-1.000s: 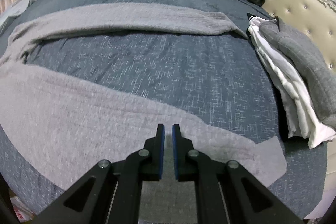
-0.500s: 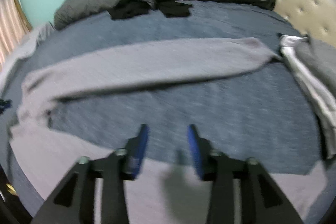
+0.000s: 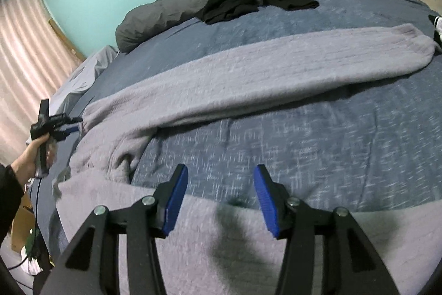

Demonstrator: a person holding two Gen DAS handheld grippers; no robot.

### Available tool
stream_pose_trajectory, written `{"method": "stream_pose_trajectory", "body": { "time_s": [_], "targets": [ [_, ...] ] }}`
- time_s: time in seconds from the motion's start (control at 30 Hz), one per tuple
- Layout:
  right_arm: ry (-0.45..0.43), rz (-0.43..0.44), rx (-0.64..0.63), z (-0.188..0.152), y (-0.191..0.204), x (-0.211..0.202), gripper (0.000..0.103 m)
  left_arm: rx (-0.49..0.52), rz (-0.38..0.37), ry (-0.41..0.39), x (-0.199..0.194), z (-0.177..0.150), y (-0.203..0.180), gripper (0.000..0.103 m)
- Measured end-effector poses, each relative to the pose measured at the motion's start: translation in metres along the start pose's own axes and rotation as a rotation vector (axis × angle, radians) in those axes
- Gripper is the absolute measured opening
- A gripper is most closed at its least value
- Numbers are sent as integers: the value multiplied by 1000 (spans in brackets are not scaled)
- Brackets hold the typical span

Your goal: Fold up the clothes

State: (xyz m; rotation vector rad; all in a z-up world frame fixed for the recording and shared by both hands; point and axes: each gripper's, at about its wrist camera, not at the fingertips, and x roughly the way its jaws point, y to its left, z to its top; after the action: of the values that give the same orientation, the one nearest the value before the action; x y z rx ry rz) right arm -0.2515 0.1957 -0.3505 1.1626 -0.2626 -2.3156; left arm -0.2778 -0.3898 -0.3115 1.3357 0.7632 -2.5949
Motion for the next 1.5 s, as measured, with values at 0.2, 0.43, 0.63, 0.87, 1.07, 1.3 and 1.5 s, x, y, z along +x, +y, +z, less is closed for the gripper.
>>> {"method": "stream_pose_trajectory", "body": {
  "time_s": [0.2,0.43,0.63,0.87,1.07,1.3,1.5],
  "targets": [
    [-6,30,12,-8,2,3,50,34,0,-38,-12,6,-12,4],
    [2,62,29,-12,1,6,50,17,65,-70,-6,34,-14,3],
    [3,73,36,-13,-1,8,50,-5,113,-93,4,59,-16,4],
    [4,77,32,-14,2,7,50,-2,165,-12,36,64,-17,5],
    [4,80,29,-15,5,6,50,38,110,27,25,49,-22,45],
    [-5,89,36,-14,9,4,50,151,90,130,33,15,-39,50],
    [-12,97,42,-13,12,3,50,230,125,146,49,-1,-51,47]
  ]
}}
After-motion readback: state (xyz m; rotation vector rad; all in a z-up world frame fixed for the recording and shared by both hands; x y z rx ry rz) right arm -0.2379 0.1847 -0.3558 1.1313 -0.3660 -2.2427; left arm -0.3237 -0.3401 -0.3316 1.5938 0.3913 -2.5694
